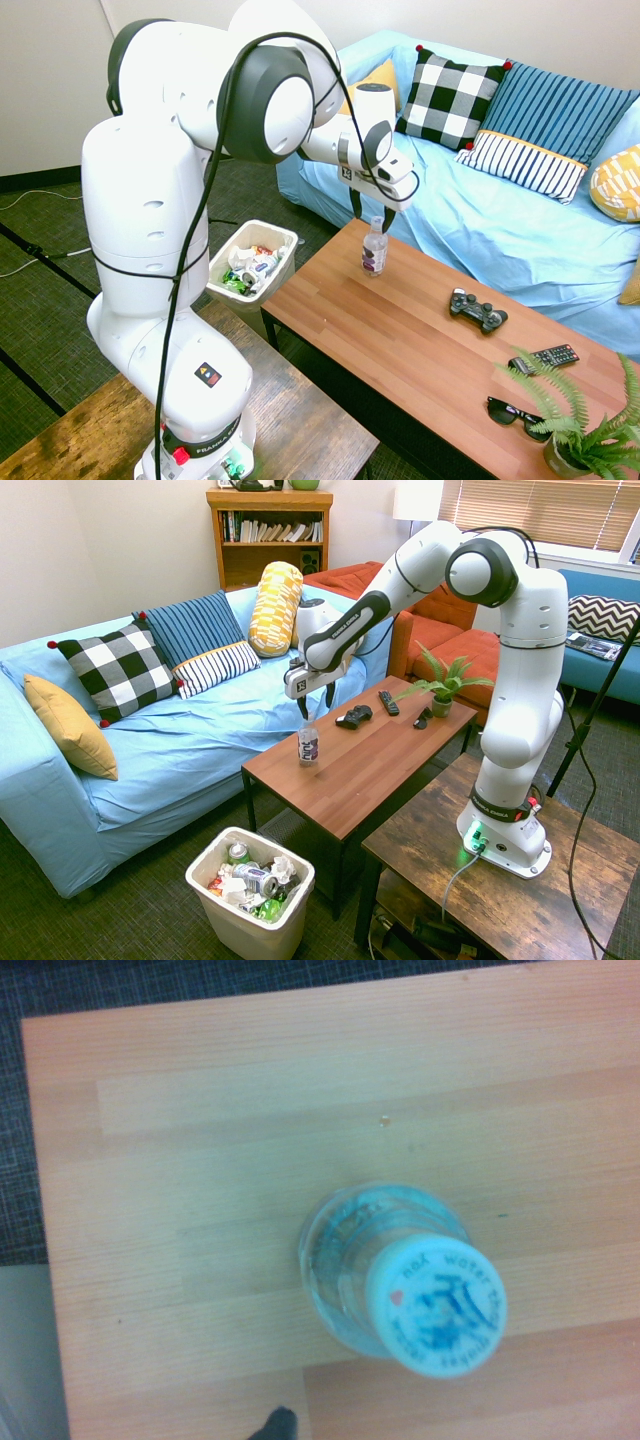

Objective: Throw the bottle in the trash bin

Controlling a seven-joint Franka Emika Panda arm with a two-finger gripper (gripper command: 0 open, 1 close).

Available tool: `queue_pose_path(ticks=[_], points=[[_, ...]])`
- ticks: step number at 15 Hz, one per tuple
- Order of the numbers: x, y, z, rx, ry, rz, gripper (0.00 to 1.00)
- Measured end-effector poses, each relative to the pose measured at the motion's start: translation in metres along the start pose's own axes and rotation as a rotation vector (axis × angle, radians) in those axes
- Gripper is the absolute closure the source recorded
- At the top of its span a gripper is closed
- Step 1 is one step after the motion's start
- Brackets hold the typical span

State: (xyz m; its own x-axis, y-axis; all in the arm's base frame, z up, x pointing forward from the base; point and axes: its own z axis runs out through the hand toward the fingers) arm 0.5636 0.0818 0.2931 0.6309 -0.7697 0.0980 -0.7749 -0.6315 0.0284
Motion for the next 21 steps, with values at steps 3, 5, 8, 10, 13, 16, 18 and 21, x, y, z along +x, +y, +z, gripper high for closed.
queue_pose_path(ticks=[3,5,8,10,13,16,18,21], points=[[0.003,-0.017,0.008,-0.004,0.010,0.010,0.00],[0.010,-0.020,0.017,-0.014,0.013,0.020,0.00],[0.016,-0.023,0.032,-0.033,0.010,0.027,0.00],[0.016,-0.023,0.038,-0.041,0.008,0.028,1.00],[0.020,-0.021,0.039,-0.043,0.010,0.034,1.00],[0.021,-0.022,0.038,-0.041,0.012,0.036,1.00],[0.021,-0.023,0.038,-0.040,0.012,0.035,1.00],[0.018,-0.025,0.037,-0.038,0.012,0.031,1.00]])
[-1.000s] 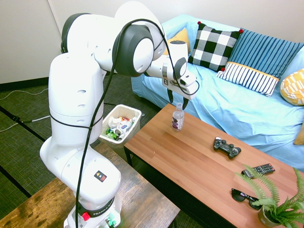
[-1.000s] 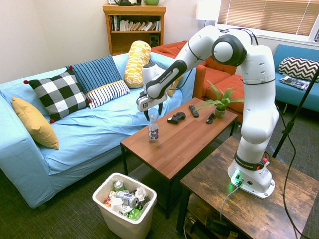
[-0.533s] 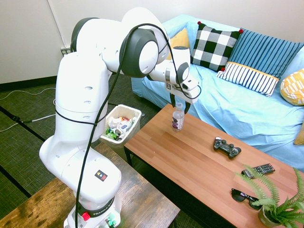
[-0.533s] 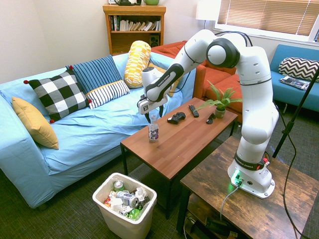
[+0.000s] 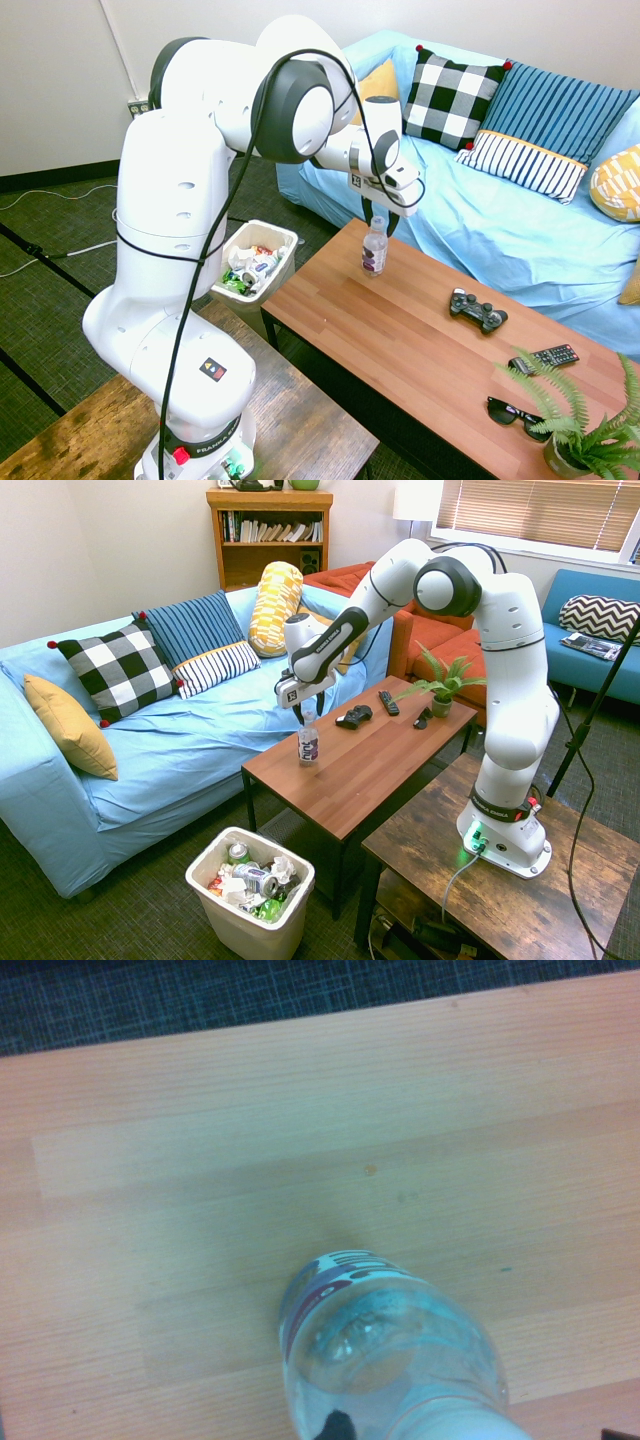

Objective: Throw the bottle in the trash bin

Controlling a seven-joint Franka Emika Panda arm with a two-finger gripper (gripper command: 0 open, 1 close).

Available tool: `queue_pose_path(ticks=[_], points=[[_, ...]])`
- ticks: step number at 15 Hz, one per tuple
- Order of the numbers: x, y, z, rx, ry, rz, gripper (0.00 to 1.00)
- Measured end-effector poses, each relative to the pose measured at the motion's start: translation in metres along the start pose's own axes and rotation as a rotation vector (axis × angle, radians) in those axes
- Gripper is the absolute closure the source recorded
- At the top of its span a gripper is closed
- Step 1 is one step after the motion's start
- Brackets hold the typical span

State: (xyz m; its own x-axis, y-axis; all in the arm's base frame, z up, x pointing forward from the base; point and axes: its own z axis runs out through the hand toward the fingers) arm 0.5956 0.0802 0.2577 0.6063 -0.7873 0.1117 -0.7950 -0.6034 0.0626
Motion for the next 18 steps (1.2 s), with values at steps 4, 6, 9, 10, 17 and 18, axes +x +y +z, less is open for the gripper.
queue_pose_path(ticks=[4,6,9,10,17,18], points=[[-0.003,-0.002,-0.001,0.003,-0.001,-0.004,1.00],[-0.003,-0.003,-0.001,0.003,-0.001,-0.004,1.00],[-0.007,-0.005,-0.006,0.011,0.002,-0.012,1.00],[-0.013,-0.008,-0.016,0.025,0.009,-0.023,1.00],[-0.198,-0.038,-0.144,0.123,0.093,-0.254,1.00],[-0.230,-0.042,-0.144,0.121,0.094,-0.285,1.00]])
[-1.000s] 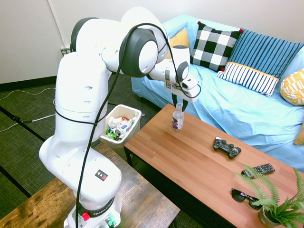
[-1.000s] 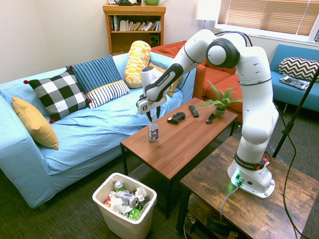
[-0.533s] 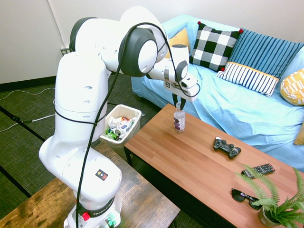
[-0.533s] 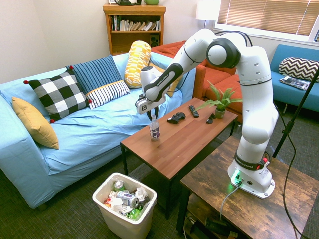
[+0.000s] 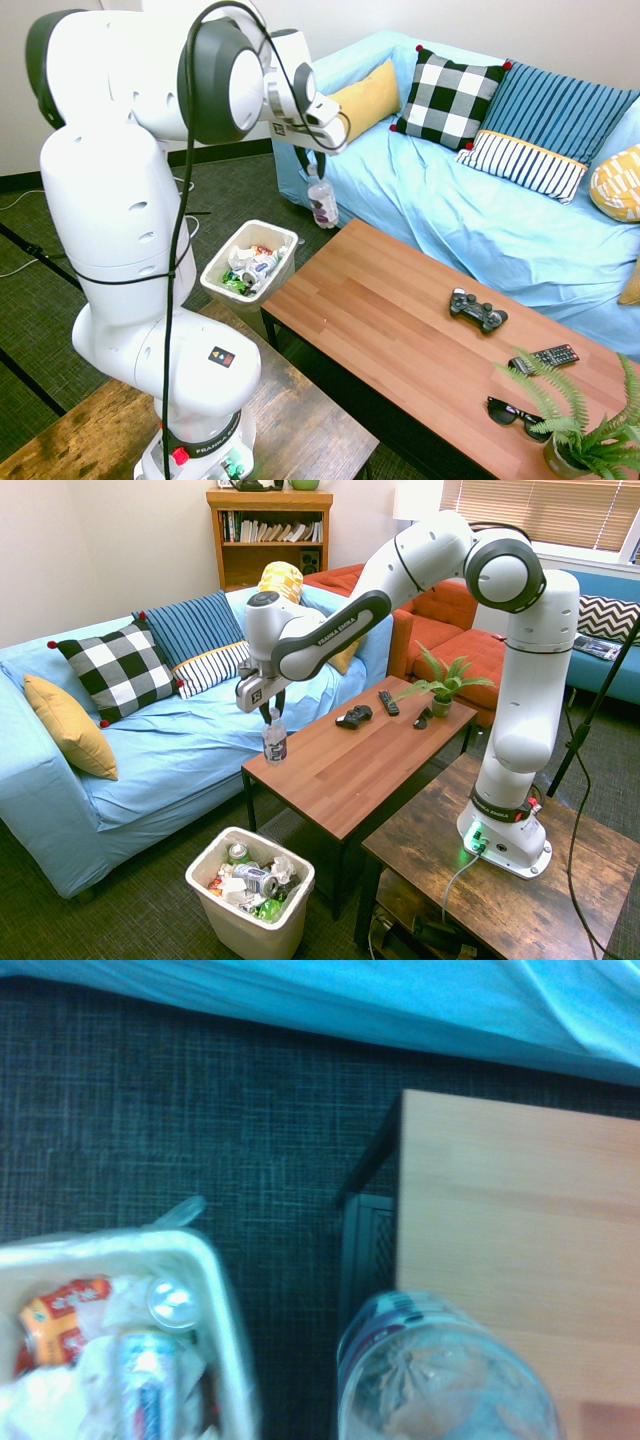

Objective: Throw the bottle in the trash bin

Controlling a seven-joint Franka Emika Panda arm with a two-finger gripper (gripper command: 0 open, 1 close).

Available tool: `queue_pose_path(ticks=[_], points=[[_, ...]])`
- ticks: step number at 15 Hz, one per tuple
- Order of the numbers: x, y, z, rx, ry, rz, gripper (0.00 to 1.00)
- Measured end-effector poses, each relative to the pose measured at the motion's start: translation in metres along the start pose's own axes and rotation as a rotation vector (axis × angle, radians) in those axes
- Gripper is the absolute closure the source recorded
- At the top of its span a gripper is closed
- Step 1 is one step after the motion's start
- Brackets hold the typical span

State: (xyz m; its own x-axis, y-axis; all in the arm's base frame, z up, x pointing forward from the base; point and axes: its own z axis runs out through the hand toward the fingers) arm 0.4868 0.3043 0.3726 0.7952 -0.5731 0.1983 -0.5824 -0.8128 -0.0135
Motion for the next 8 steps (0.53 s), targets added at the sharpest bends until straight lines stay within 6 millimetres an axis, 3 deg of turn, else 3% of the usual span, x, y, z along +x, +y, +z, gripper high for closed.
queue_pose_path(ticks=[2,4,8], points=[[-0.043,-0.018,0.014,-0.013,-0.025,-0.052,1.00],[-0.073,-0.036,0.037,-0.024,-0.058,-0.098,1.00],[-0.112,-0.067,0.093,-0.024,-0.120,-0.153,1.00]])
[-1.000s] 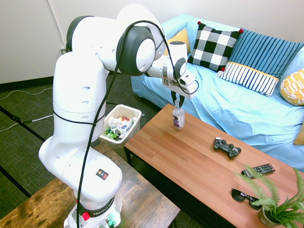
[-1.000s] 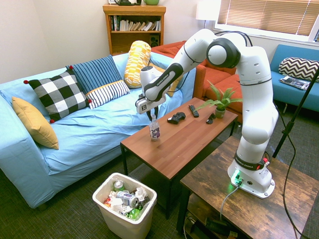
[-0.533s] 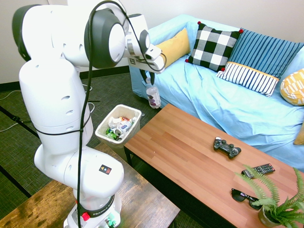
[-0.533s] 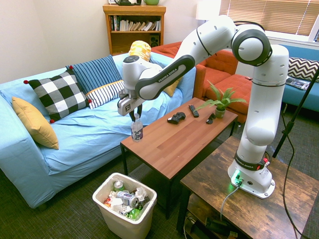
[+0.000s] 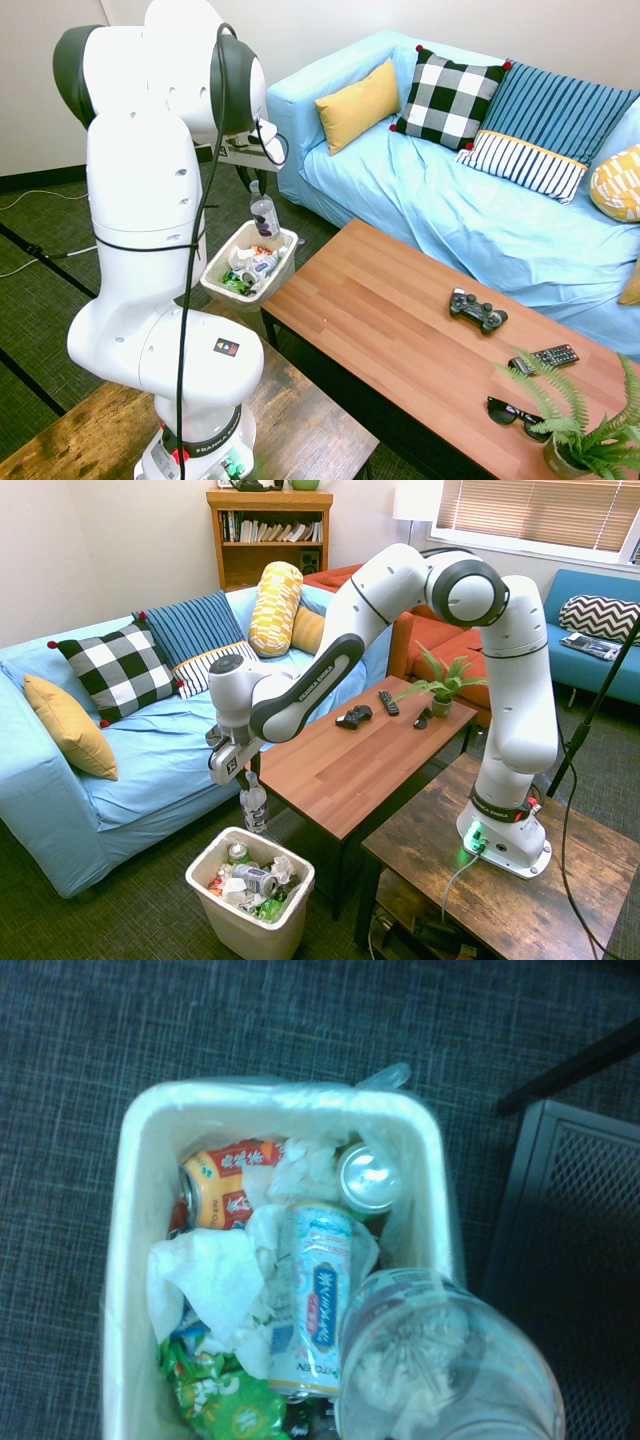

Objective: Throw the bottle in the trash bin

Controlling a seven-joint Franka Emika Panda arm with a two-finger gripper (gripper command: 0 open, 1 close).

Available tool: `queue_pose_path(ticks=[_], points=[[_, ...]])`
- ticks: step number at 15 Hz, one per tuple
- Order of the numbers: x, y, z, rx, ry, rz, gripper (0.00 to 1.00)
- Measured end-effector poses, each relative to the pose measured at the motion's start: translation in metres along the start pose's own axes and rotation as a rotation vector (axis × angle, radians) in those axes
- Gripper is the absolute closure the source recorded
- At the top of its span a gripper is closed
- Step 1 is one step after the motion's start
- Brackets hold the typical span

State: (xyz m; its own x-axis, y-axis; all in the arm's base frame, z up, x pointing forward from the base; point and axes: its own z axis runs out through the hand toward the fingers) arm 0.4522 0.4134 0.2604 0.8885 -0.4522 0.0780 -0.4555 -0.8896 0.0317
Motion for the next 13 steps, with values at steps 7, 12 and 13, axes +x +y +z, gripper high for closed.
queue_pose_path(ticks=[7,12,13], points=[[0.012,-0.023,0.070,-0.044,-0.042,-0.011,0.00],[-0.003,-0.037,0.092,-0.065,-0.025,-0.038,0.00],[-0.007,-0.039,0.092,-0.067,-0.019,-0.041,0.00]])
